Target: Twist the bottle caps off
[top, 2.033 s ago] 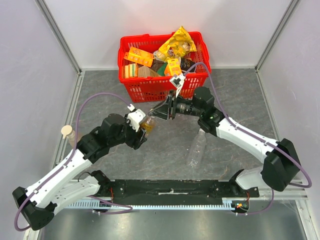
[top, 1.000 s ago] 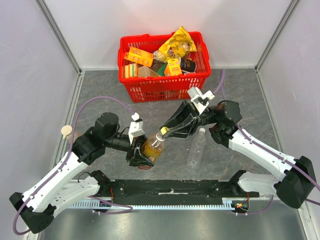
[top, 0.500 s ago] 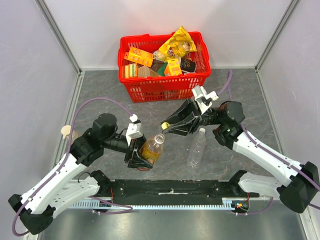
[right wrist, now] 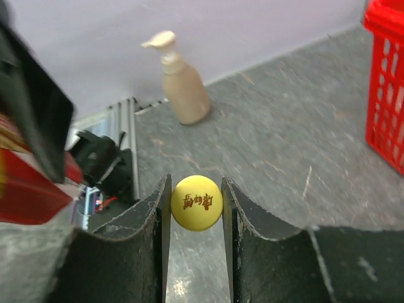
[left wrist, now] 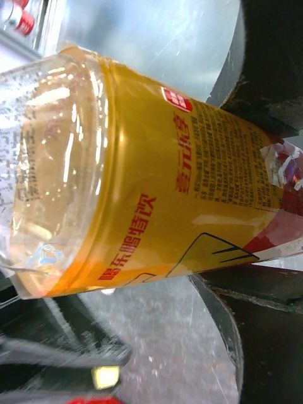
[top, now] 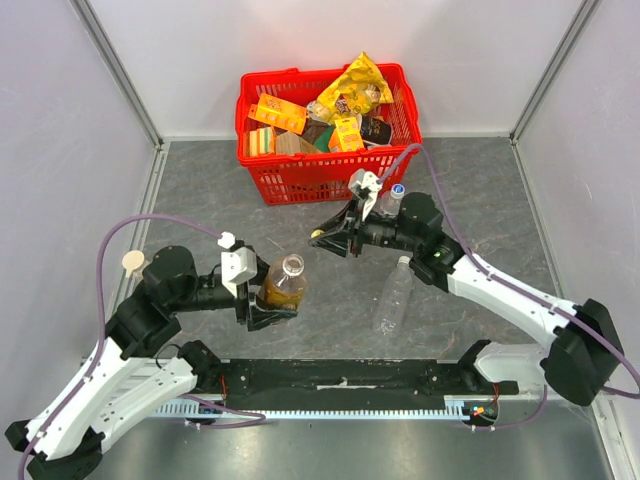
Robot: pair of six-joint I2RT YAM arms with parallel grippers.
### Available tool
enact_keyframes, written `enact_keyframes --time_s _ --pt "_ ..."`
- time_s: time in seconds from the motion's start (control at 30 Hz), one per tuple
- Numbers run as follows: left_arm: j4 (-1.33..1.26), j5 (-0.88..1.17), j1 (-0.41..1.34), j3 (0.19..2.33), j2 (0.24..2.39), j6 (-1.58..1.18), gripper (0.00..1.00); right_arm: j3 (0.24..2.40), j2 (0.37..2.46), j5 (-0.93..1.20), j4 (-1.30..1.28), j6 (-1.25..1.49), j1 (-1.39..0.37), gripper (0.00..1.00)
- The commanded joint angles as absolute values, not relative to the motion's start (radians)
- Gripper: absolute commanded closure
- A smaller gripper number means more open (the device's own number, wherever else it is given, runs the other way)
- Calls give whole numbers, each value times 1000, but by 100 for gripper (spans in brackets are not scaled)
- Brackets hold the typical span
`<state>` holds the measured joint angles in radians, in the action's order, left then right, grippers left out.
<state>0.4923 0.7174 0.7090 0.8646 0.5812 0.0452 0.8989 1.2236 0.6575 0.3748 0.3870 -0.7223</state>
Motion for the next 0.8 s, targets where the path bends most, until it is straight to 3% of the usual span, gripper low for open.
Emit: enact_keyframes --time_s 0.0,0.43,0.77 --pt "430 571 710 868 549 20 63 897 1287 438 296 289 -765 100" --pt "436 558 712 851 546 34 62 948 1592 -119 228 193 -933 100" --pt "468 552 710 862 572 77 62 976 1753 -149 279 259 -946 94"
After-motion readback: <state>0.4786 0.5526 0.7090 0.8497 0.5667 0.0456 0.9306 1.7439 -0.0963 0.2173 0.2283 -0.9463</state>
